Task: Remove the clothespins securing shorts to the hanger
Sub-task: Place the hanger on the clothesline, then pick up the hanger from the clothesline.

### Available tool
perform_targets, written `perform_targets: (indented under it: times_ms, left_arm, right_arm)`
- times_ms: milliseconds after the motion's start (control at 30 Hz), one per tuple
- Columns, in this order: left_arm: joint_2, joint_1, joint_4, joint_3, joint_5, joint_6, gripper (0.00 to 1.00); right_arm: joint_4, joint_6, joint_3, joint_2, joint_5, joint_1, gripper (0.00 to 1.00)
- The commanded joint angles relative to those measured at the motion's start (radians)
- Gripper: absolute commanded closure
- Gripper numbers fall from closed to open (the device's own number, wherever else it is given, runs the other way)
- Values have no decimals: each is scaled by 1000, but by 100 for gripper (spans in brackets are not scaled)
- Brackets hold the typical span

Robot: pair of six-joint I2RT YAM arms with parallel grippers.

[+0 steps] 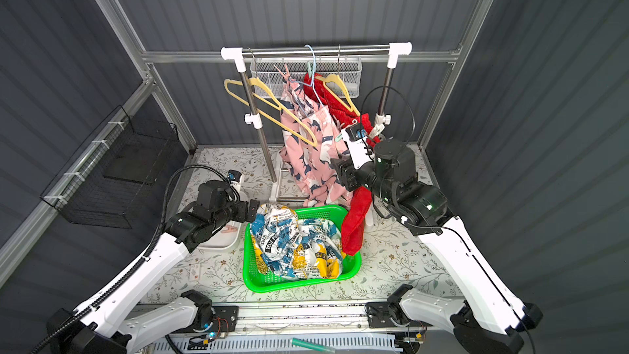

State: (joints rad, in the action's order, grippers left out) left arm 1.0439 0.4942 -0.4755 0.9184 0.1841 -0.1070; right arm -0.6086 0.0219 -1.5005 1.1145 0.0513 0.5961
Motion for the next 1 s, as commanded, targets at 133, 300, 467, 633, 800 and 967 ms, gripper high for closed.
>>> perform_targets:
  times_ms: [133, 300, 467, 633, 800, 967]
  left_arm:
    - [1, 7, -10, -3, -2, 20, 0]
    - [0, 9, -10, -3, 3, 22, 0]
    - [5, 9, -12, -2, 2, 23, 0]
    - [7, 10, -10, -2, 1, 22, 0]
    - [6, 10, -11, -3, 2, 21, 0]
    - [8, 10, -12, -3, 1, 23, 0]
  right_arm:
    - [129, -37, 87, -26, -119, -71, 40]
    - [207, -18, 101, -11, -168, -94, 40]
    - [242, 1, 72, 44, -180, -107, 43]
    - [262, 1, 52, 82, -188, -110, 51]
    - [290, -4, 57, 97, -182, -110, 64]
    - [334, -10, 70, 84, -185, -111, 80]
